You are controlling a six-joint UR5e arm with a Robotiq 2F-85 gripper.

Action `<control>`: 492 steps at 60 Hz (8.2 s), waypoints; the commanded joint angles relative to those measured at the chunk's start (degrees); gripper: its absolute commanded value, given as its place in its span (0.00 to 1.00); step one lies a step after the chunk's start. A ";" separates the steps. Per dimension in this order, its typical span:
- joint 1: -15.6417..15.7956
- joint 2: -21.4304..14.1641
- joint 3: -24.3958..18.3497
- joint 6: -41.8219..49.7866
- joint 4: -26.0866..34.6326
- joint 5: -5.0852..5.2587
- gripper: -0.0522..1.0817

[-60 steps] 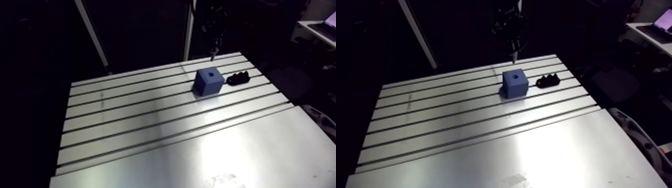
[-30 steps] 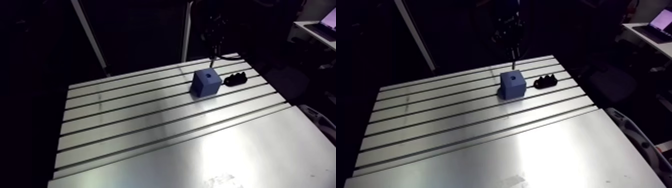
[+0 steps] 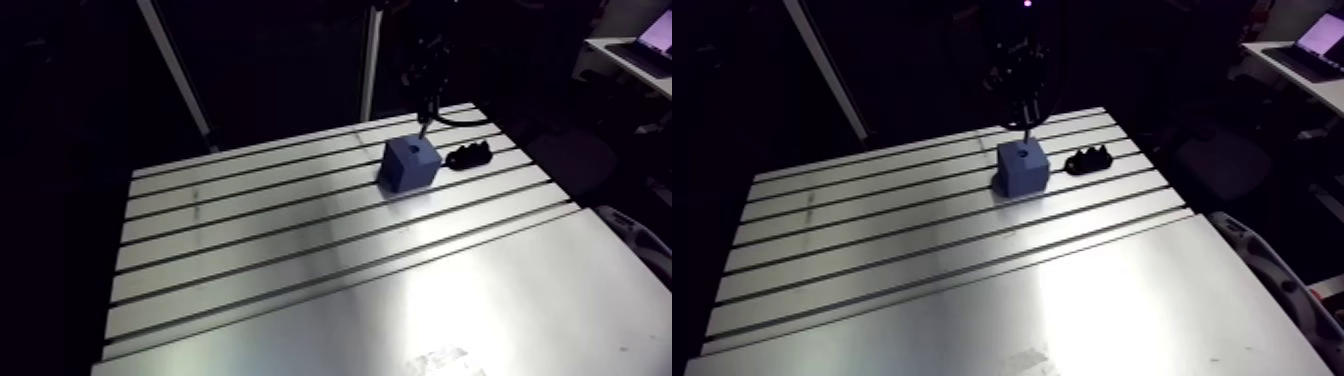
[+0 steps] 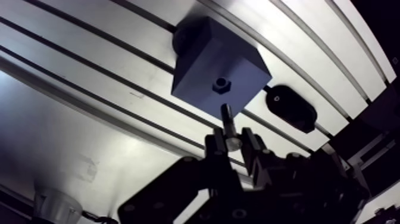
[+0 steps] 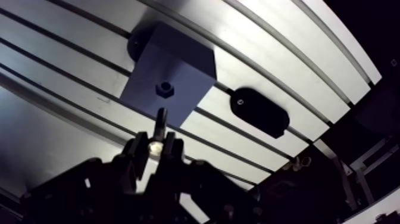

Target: Pick up the M10 bolt and insert it into the hex recess until seated.

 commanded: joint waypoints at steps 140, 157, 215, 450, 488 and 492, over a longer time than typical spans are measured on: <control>0.32 2.38 -0.20 0.08 -0.75 0.09 0.95; 0.32 2.47 -0.20 0.08 -0.75 0.09 0.95; 0.50 2.64 0.15 0.07 -1.63 0.16 0.95; 0.50 2.73 0.68 -0.44 -2.51 -0.27 0.95; 0.59 2.82 0.50 -0.27 -2.51 -0.09 0.95; 0.59 2.82 0.50 -0.27 -2.51 -0.09 0.95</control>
